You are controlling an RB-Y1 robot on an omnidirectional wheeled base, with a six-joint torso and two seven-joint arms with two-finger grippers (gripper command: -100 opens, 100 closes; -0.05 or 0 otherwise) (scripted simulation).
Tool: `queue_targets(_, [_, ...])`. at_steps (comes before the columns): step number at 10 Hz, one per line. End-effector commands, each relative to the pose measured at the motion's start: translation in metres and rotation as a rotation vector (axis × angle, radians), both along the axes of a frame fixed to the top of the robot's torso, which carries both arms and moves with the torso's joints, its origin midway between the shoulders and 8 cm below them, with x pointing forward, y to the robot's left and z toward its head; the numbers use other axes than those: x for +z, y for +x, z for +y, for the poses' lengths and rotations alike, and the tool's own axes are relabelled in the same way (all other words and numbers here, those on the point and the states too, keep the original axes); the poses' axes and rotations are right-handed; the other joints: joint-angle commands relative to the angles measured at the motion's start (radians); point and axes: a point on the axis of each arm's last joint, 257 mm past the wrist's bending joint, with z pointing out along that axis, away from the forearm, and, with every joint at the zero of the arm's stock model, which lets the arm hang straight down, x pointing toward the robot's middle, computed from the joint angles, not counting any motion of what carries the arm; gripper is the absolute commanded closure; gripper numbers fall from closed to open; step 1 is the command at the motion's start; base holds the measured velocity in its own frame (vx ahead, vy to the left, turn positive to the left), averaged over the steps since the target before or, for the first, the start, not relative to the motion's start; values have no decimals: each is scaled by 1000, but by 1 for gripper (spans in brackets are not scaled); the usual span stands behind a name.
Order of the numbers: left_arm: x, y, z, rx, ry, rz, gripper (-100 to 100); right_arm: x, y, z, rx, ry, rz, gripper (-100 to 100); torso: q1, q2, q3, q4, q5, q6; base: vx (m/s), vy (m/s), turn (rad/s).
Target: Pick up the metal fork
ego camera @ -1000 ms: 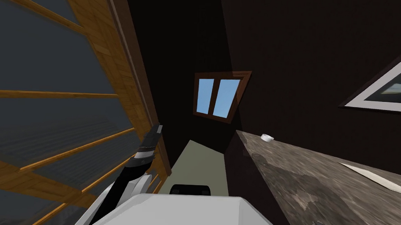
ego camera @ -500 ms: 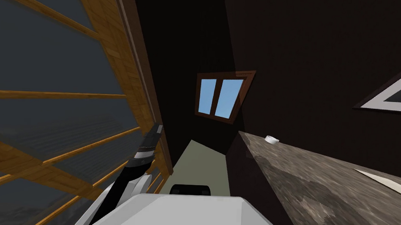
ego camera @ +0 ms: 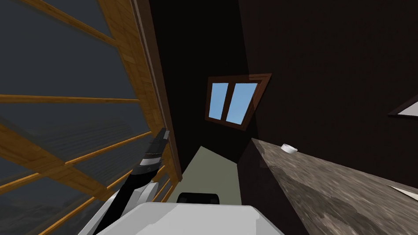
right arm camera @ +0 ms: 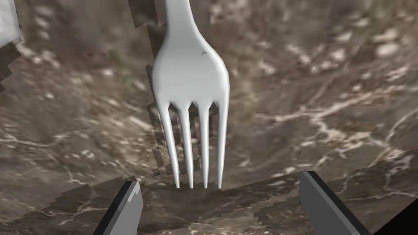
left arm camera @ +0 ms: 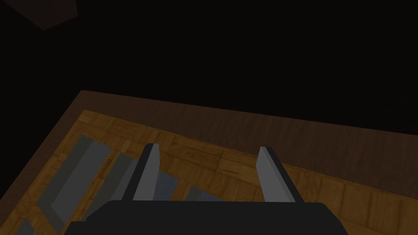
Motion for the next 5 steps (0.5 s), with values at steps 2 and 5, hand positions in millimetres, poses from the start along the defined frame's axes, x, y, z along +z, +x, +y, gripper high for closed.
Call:
queue_targets(2, [0, 0, 0, 0, 0, 0, 0, -4, -22, -3, -24, 5, 41, -100, -1, 0, 0, 0, -2, 1, 2, 21, 38])
queue_targets(5, [0, 0, 0, 0, 0, 0, 0, -3, -16, -3, -23, 7, 29, 100, -4, 1, 0, -1, -4, 3, 1, 3, -2])
